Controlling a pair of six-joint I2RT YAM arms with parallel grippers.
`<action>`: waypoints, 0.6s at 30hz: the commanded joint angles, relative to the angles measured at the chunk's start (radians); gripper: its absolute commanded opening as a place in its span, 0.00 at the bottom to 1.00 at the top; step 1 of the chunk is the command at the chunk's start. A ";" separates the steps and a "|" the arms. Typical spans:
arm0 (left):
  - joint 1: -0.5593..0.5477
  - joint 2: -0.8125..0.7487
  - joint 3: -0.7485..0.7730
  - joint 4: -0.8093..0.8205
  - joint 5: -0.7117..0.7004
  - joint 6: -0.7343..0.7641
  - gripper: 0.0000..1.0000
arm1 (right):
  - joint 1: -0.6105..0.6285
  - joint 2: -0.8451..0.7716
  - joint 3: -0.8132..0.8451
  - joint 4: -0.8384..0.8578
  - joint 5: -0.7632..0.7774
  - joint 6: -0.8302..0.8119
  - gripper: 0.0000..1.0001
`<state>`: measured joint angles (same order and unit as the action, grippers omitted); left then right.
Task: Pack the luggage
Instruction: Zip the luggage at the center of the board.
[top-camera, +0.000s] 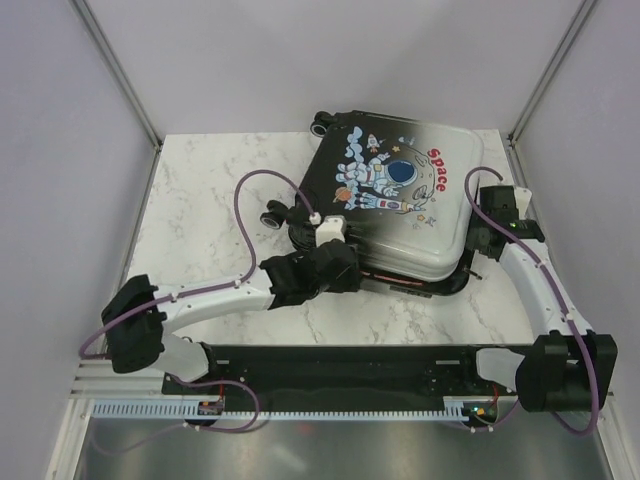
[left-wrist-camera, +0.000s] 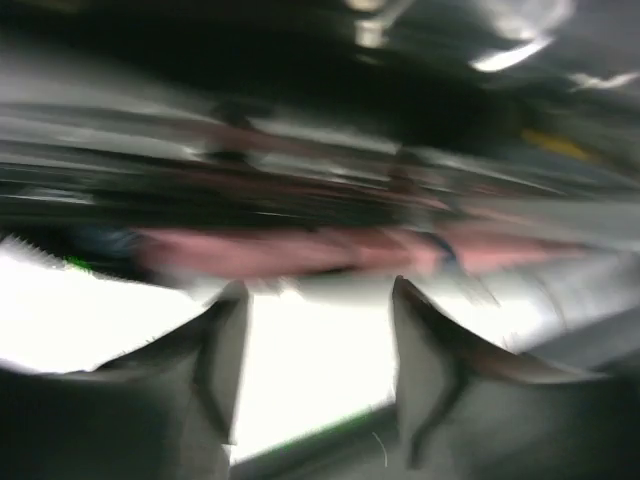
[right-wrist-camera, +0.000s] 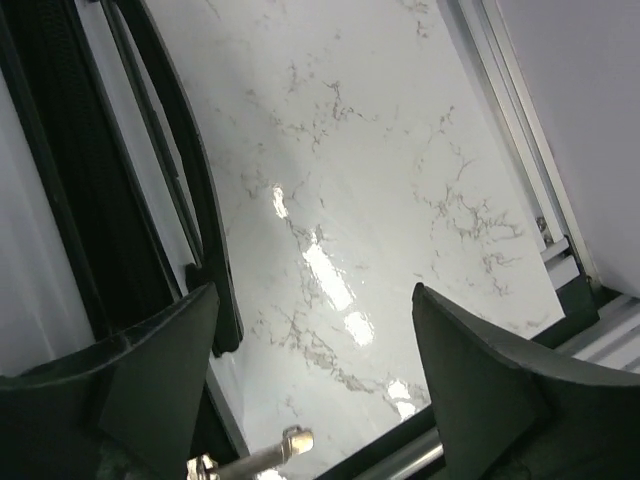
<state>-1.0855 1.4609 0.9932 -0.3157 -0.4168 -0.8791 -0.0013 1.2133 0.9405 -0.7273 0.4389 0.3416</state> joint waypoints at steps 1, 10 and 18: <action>-0.151 -0.163 0.177 0.038 0.317 0.213 0.69 | 0.055 -0.058 0.110 0.000 -0.181 0.022 0.89; -0.127 -0.319 0.306 -0.152 0.138 0.275 0.83 | 0.053 -0.141 0.149 -0.054 -0.186 0.060 0.95; 0.437 -0.447 0.260 -0.336 0.275 0.311 0.90 | 0.053 -0.207 0.123 -0.038 -0.287 0.073 0.95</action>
<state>-0.8299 1.0496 1.2800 -0.5571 -0.2344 -0.6464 0.0399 1.0206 1.0622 -0.7944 0.2493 0.3874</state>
